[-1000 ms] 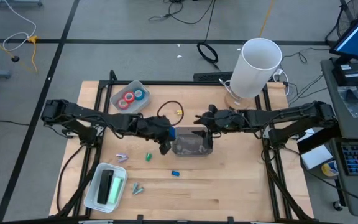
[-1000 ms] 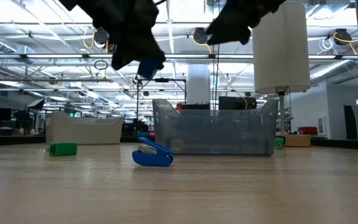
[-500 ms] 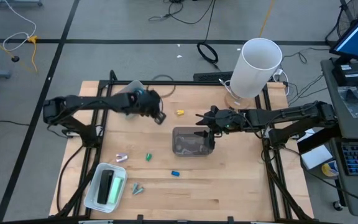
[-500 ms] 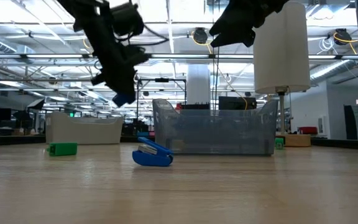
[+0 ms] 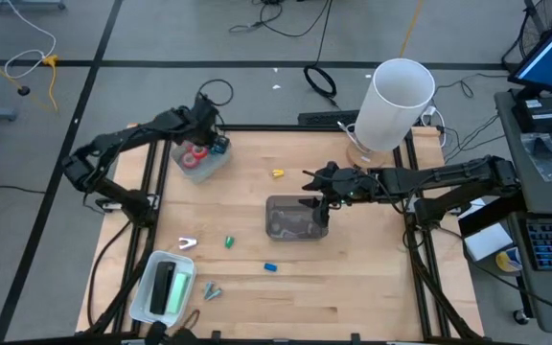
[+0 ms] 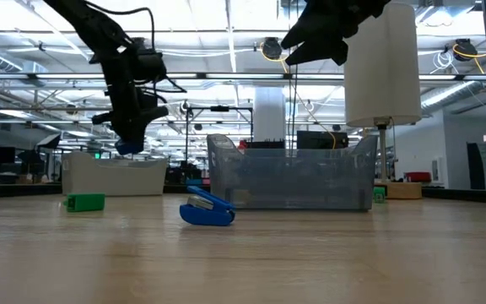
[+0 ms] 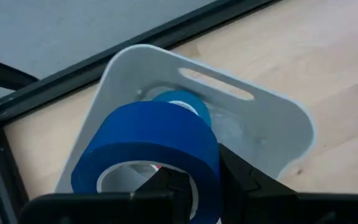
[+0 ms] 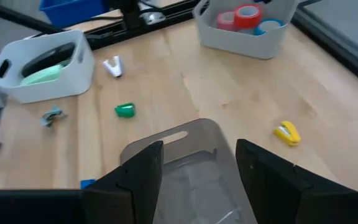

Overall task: Pick and place Stapler, Stapler remover, tape
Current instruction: Put the dark blue tape into the grey bin

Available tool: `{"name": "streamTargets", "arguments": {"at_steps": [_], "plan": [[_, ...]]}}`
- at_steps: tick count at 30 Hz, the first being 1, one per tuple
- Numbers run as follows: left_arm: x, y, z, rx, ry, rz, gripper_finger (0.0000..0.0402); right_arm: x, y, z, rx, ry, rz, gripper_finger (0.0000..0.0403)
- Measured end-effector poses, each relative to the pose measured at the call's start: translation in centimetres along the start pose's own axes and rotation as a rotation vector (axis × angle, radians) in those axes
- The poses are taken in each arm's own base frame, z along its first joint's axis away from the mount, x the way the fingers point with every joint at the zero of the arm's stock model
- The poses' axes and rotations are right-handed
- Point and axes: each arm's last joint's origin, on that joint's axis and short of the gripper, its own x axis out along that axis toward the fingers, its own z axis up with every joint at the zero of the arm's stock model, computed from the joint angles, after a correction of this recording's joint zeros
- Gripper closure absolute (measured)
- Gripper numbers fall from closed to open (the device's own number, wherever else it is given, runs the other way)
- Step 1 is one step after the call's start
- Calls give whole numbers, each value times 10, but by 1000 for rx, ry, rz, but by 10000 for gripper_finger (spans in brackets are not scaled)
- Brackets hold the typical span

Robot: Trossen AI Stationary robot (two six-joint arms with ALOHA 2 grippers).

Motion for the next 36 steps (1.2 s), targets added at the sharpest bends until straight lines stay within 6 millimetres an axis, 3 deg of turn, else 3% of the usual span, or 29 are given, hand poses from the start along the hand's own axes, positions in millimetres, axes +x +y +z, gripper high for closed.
{"name": "streamTargets", "arguments": {"at_steps": [8, 17, 26, 33, 36], "plan": [[3, 6, 9, -20, -51, -56, 361, 0, -2, 1, 19, -4, -16, 211], [40, 0, 6, -47, 48, -37, 361, 1, -2, 1, 22, -4, -15, 215], [57, -5, 6, -74, 73, -73, 361, 1, -2, 1, 48, -3, -14, 216], [59, -6, 5, -114, 87, -78, 358, 1, -2, 1, 48, -3, -14, 216], [59, -6, 5, -127, 90, -75, 331, 1, -2, 1, 48, -3, -14, 216]]}}
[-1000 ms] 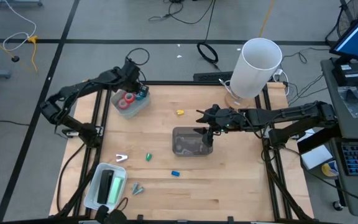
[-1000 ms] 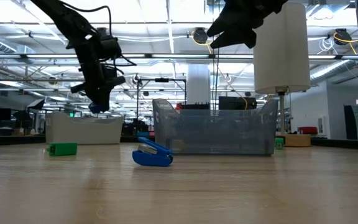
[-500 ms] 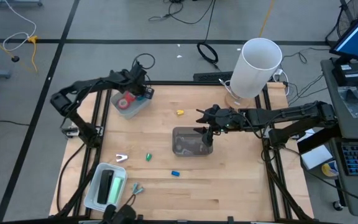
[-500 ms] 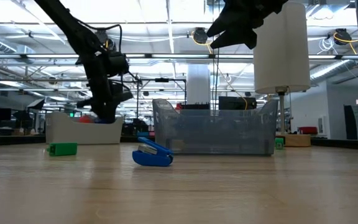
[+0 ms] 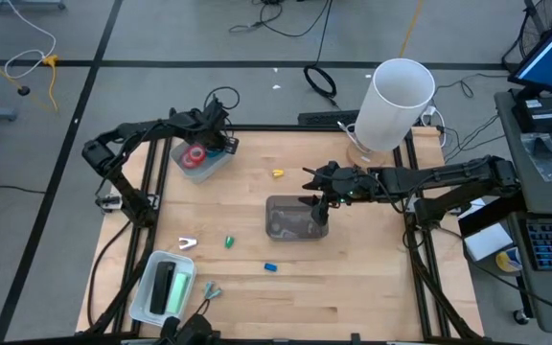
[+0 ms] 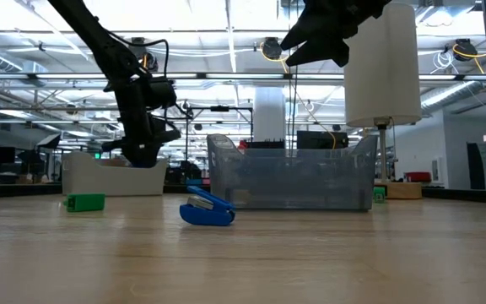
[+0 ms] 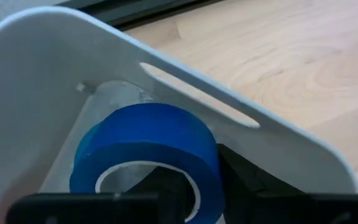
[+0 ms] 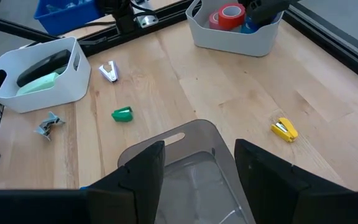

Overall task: Pick and place Stapler, Stapler remover, tape
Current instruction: Put the dark blue tape into the grey bin, then put the small dark green stapler into the white bin

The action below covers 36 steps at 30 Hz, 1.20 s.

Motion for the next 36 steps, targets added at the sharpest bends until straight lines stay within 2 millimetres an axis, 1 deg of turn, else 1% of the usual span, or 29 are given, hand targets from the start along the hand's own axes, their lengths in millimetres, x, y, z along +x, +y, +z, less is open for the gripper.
{"name": "streamTargets", "arguments": {"at_steps": [4, 11, 14, 17, 22, 25, 28, 32, 36], "plan": [[0, -1, 0, 28, 0, -6, 303, 0, 0, 0, 0, 0, 0, 219], [0, -1, 0, 22, -2, -3, 272, 0, 0, 0, 0, 0, 0, 218], [-4, -1, 0, 21, -12, -6, 257, 0, 0, 0, 0, 0, 0, 221], [-11, -1, 1, 27, -35, -15, 242, 0, 0, 0, 0, 0, 0, 222], [-37, 0, 5, 26, -119, -44, 221, 0, 0, 0, 0, 2, 3, 222], [-61, 0, 5, 28, -190, -79, 214, 0, 0, 0, -1, 5, 3, 222], [-86, -3, 1, 27, -237, -184, 213, 0, -1, -2, -5, 24, -5, 222], [-116, -17, -11, 108, -274, -354, 213, -1, -4, -10, -18, 107, -35, 223], [-137, -38, -24, 208, -329, -459, 213, -3, -9, -21, 9, 223, -88, 227]]}}
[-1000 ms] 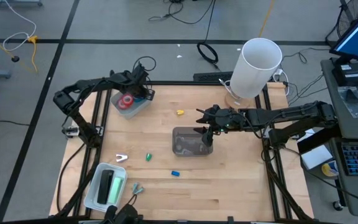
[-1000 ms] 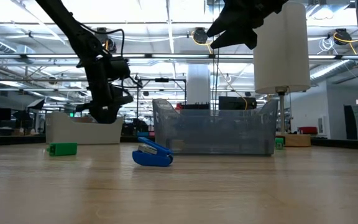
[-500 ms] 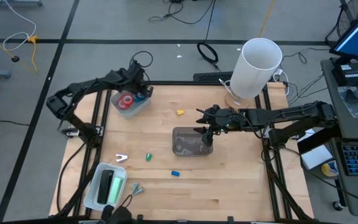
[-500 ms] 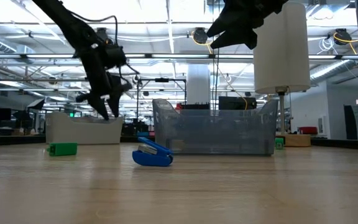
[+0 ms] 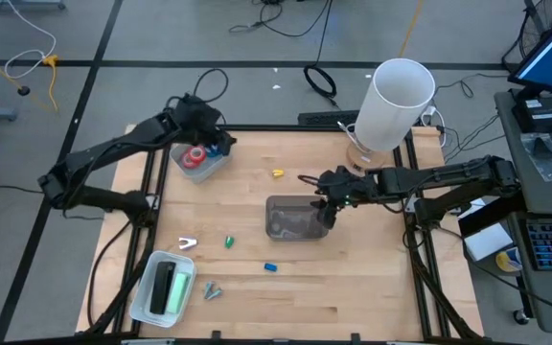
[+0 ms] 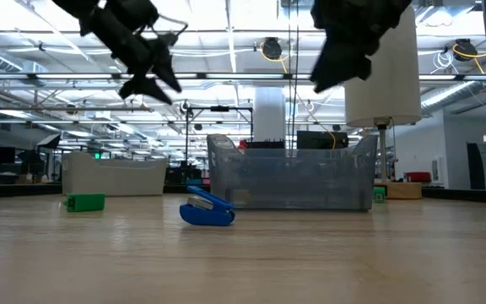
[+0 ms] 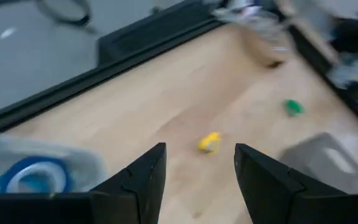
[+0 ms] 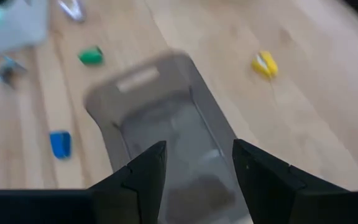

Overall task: Pick and place Stapler, Stapler remover, tape
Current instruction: Put the small dark green stapler into the white bin

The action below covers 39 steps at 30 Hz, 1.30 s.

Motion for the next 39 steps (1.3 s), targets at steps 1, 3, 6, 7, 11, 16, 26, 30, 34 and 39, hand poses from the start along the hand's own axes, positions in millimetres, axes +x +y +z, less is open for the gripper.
{"name": "streamTargets", "arguments": {"at_steps": [1, 3, 6, 7, 11, 16, 26, 30, 34, 39], "plan": [[-1, -7, -1, 28, -13, -25, 213, 0, -1, -3, 12, 28, -14, 227], [-1, -21, -1, 85, -49, -79, 213, 0, -4, -8, 51, 82, -42, 226], [0, -39, -2, 171, -94, -132, 213, -2, -8, -16, 121, 157, -92, 226], [1, -44, -2, 200, -117, -139, 213, -2, -9, -18, 143, 177, -107, 226], [8, -60, -5, 297, -170, -114, 213, -4, -13, -25, 231, 241, -167, 230], [14, -68, -9, 336, -186, -72, 213, -7, -17, -31, 335, 278, -252, 228], [19, -68, -11, 336, -178, -46, 213, -6, -41, -46, 647, 316, -493, 196], [19, -68, -11, 336, -173, -44, 213, 4, -52, -55, 768, 319, -517, 175], [19, -67, -11, 363, -175, -39, 213, 16, -66, -64, 854, 304, -521, 154], [19, -67, -11, 384, -176, -37, 213, 30, -82, -68, 931, 264, -455, 138]]}}
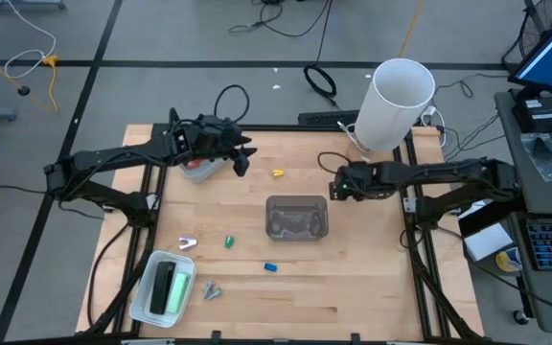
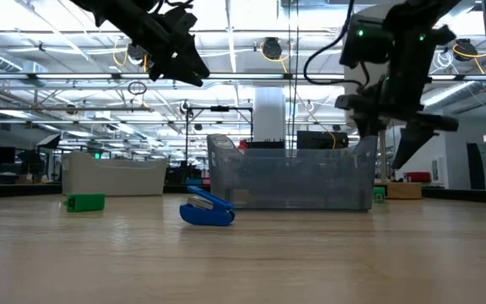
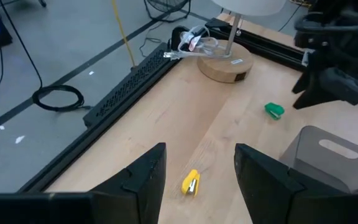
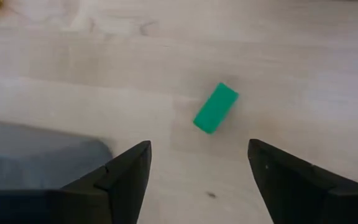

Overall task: Pick and place Stapler, Stapler remover, tape
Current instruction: Put the small dark green stapler into the white bin

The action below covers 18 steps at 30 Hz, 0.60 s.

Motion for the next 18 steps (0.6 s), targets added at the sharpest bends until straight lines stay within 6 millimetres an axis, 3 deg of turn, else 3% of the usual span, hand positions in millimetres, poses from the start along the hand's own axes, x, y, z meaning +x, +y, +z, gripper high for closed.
{"name": "streamTargets", "arguments": {"at_steps": [8, 18], "plan": [[0, 0, 0, 2, 1, 0, 213, 25, -17, 11, 106, 36, 49, 144], [0, 0, 0, 26, 1, 1, 213, 41, -28, 16, 184, 23, 92, 149]]}}
